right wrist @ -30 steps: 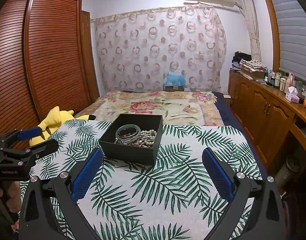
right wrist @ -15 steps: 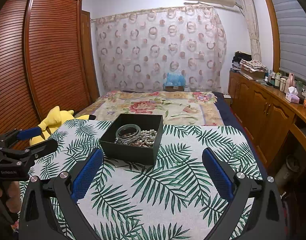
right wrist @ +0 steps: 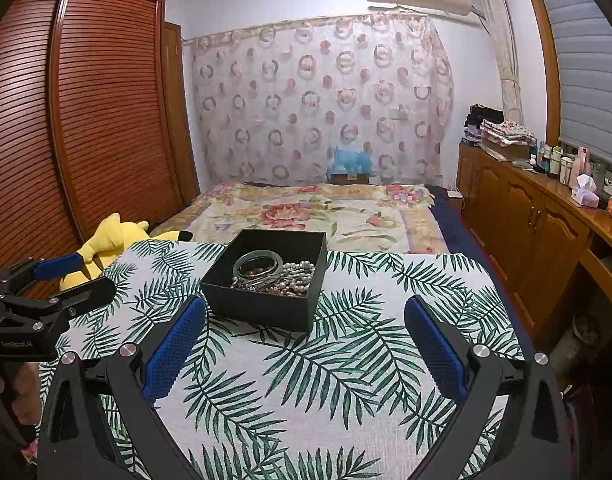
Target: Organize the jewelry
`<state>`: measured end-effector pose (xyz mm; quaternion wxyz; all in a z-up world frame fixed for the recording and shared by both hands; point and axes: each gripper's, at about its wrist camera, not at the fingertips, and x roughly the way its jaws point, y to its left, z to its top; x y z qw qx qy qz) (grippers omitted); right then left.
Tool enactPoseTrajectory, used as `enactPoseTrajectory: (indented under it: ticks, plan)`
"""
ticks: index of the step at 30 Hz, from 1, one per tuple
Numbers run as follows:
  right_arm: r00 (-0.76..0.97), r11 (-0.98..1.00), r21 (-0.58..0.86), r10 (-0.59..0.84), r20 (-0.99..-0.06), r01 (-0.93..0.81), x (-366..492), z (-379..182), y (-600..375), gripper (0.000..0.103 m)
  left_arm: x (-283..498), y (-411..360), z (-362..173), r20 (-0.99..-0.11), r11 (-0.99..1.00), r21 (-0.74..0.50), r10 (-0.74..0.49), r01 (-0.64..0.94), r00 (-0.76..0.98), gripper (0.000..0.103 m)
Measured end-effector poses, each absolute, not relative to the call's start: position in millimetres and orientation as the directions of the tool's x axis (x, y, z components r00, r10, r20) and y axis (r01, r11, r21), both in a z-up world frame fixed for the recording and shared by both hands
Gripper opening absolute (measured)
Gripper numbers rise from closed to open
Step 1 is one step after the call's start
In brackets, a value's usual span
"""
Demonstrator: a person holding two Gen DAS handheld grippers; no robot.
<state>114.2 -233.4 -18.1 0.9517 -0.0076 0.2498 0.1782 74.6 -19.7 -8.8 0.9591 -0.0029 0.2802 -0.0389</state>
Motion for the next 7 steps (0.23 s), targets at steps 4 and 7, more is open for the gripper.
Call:
enactPoseTrajectory:
  ticks: [4,7]
  plan:
    - [0.812,0.937,0.075,0.335,-0.478,-0.343,114.1,-18.4,-233.4,0.1,74.6,-19.8,-7.7,-0.538,0.997,-0.03,-0.077,0.072,0.839,0.095]
    - [0.812,0.937,0.075,0.335,-0.478,-0.342,114.1,-18.2,-233.5,0.1,74.4,-19.7,-7.8,-0.537,0.997,-0.029,-0.076,0.072,0.84,0.095]
